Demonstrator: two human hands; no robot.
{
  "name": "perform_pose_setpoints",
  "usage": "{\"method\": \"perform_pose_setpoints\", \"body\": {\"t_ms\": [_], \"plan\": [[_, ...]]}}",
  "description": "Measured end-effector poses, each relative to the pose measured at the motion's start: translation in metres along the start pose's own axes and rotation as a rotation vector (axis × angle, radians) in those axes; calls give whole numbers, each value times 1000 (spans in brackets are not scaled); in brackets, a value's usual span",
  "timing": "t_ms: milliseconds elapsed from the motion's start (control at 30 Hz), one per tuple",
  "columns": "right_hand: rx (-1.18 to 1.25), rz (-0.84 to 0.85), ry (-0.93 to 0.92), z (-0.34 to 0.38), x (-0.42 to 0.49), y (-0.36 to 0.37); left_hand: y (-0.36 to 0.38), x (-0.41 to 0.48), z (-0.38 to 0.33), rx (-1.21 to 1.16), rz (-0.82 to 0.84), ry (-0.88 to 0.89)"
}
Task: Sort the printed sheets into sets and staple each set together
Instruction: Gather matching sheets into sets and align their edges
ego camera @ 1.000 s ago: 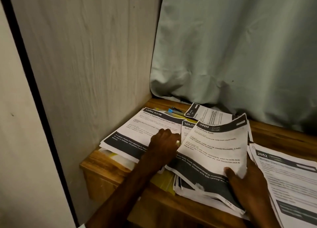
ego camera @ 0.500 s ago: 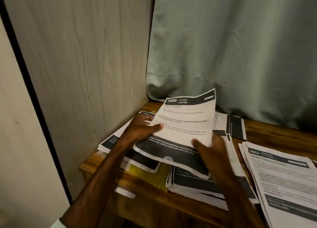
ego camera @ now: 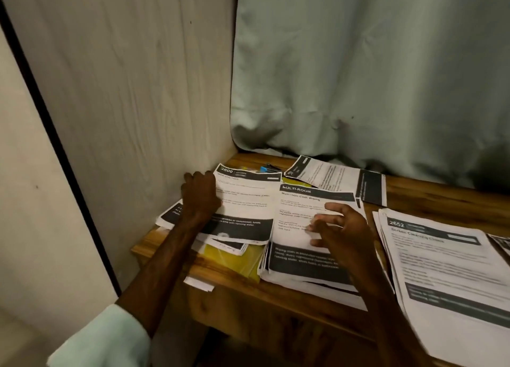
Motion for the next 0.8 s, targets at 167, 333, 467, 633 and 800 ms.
{"method": "perform_pose_setpoints", "body": {"t_ms": [167,333,467,633,800], "plan": [[11,-5,-1,-1,4,-17,-2,-16,-50,-60,-71,159],[30,-13,-19,1,6,-41,-15,-47,-121,-255,-15,291],[10,-60,-47,9,6,-70,-29,-75,-182,-349,-48,422],[-17,-142,-78,20,2,-128,-46,-107,-253,-410,-34,547],[-80,-212,-91,25,-2,-209,-60,-151,-323,-509,40,654]]}}
Point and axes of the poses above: each hand's wrist, its own x-axis towards the middle knuckle, its own y-axis out of the palm, z = x × y, the point moved 1 cm from there along x, towards the middle knuckle, and after that the axes turned 15 degrees about -z, right-handed, at the moved point
